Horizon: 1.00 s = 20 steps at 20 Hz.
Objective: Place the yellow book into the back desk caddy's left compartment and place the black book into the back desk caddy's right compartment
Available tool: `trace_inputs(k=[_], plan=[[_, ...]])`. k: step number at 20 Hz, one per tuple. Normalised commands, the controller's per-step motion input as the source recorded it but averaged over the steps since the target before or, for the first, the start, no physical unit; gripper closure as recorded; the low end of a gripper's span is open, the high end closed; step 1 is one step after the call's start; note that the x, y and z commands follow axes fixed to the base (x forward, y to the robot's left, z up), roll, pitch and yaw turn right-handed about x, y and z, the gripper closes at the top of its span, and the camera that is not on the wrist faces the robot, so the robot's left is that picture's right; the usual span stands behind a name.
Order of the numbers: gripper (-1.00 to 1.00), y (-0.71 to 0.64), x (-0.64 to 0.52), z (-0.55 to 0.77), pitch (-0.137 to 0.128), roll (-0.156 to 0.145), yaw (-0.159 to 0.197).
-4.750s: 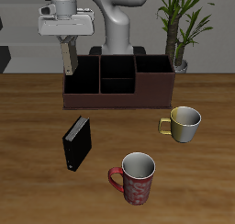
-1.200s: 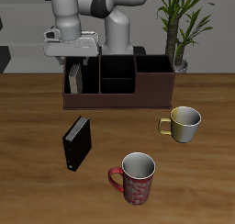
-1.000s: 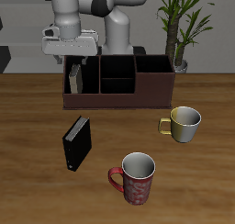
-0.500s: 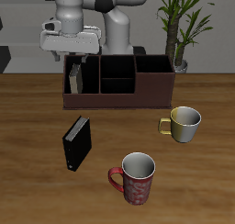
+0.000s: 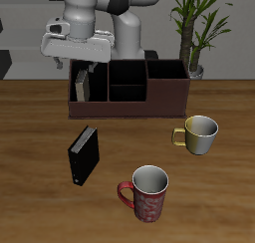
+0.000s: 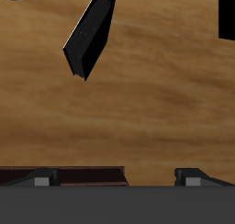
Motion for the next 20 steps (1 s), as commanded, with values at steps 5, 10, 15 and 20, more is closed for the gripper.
trace_inputs(k=[5, 10, 15, 20], plan=[[-1.00, -0.07, 0.61, 0.22, 0.040, -0.080, 0.005], [-1.00, 0.02, 0.48, 0.17, 0.022, 0.054, -0.012], [-1.00, -0.02, 0.36, 0.20, 0.001, 0.140, -0.025], [-1.00, -0.10, 0.28, 0.13, 0.024, 0.076, -0.013]])
